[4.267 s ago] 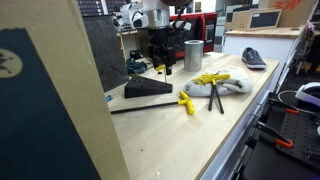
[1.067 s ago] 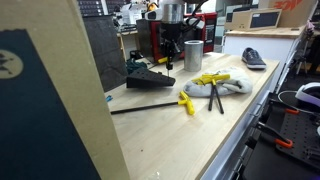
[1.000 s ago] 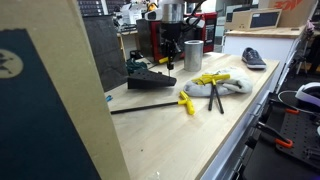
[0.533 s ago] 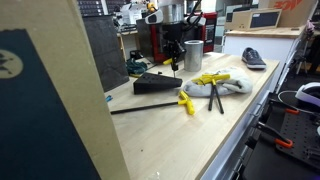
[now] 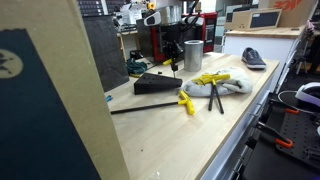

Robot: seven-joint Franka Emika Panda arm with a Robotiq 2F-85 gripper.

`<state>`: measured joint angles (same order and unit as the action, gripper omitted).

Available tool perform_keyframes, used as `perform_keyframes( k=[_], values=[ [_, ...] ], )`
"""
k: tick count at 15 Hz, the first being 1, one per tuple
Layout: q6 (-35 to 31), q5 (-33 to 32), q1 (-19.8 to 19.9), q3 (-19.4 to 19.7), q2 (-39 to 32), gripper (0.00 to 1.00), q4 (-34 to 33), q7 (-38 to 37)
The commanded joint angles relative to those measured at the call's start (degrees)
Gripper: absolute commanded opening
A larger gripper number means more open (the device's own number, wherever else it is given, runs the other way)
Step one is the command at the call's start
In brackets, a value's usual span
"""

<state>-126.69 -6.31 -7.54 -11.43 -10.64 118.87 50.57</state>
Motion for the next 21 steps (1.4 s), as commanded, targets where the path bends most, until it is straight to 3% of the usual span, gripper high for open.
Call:
perform_keyframes(
  k=[1, 10, 21],
  values=[
    [3.36, -0.86, -0.16, 0.45, -1.63, 0.02, -3.73, -0.83],
    [0.91, -1.69, -0.53, 0.59, -3.49, 0.02, -6.16, -5.97],
    [6.64, 2.87, 0.31, -1.07, -7.88, 0.02, -10.87, -1.59]
  ],
)
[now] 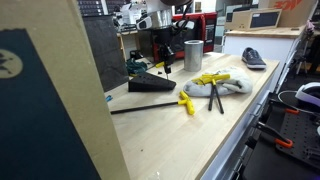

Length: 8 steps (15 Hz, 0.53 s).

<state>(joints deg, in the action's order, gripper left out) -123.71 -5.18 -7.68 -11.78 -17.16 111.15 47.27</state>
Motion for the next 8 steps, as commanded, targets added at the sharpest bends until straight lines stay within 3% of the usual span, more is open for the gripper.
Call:
perform_keyframes(
  k=[1, 8],
  values=[
    [4.51, 2.23, 0.54, -0.92, -1.63, 0.02, -3.74, 2.14],
    [9.72, 2.86, 0.35, -1.23, -3.49, 0.02, -7.19, 3.06]
  ],
)
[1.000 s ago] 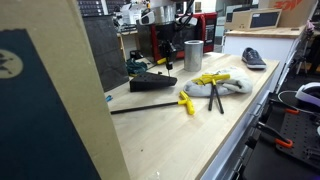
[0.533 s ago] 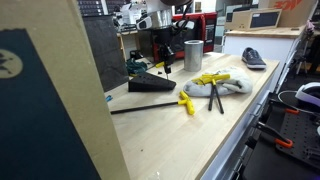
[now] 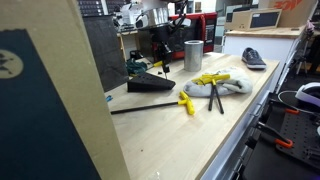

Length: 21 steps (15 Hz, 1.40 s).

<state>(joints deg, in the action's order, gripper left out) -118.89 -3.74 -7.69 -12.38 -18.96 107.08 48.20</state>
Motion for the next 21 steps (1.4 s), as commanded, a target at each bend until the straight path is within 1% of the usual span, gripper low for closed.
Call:
perform_keyframes(
  k=[1, 3, 5, 12, 14, 15, 17, 19, 20, 21],
  values=[
    [6.12, 1.83, 0.49, -0.76, -2.16, 0.02, -3.85, 2.62],
    [7.63, 2.36, 0.62, -0.81, -2.85, 0.02, -4.95, 3.49],
    [7.01, 1.47, 0.26, -0.29, -2.77, 0.02, -5.18, 1.84],
    [-10.5, -7.97, -1.76, 1.61, 2.94, 0.02, 2.67, -13.26],
    [-13.52, -10.46, -1.83, 1.52, 4.06, 0.02, 4.45, -16.53],
    [-13.85, -10.52, -1.52, 1.09, 4.24, 0.02, 4.86, -16.49],
    [-12.92, -8.0, -0.59, -0.09, 4.32, 0.02, 5.2, -14.15],
    [-11.42, -2.76, 0.76, -1.66, 3.45, 0.02, 4.8, -9.16],
    [-10.33, 2.44, 2.17, -3.14, 2.59, 0.02, 4.25, -3.52],
    [-9.05, 5.91, 2.84, -3.77, 1.89, 0.02, 3.72, -0.02]
  ],
)
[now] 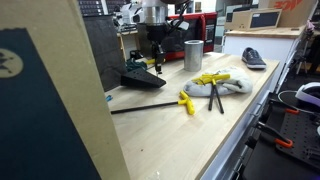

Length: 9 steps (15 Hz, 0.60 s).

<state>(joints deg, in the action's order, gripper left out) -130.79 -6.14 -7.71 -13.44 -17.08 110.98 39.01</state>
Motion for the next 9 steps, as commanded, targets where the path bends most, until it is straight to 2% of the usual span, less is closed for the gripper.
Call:
perform_keyframes(
  k=[1, 3, 4, 9],
  values=[
    [4.54, 11.64, 3.49, -3.25, -0.66, 0.02, -0.83, 12.88],
    [10.29, 16.15, 4.1, -3.26, -1.59, 0.02, -2.28, 16.54],
    [11.94, 16.25, 3.83, -2.62, -1.59, 0.02, -2.56, 16.41],
    [11.97, 4.75, 0.1, 1.23, -0.16, 0.02, -2.44, 4.73]
  ],
)
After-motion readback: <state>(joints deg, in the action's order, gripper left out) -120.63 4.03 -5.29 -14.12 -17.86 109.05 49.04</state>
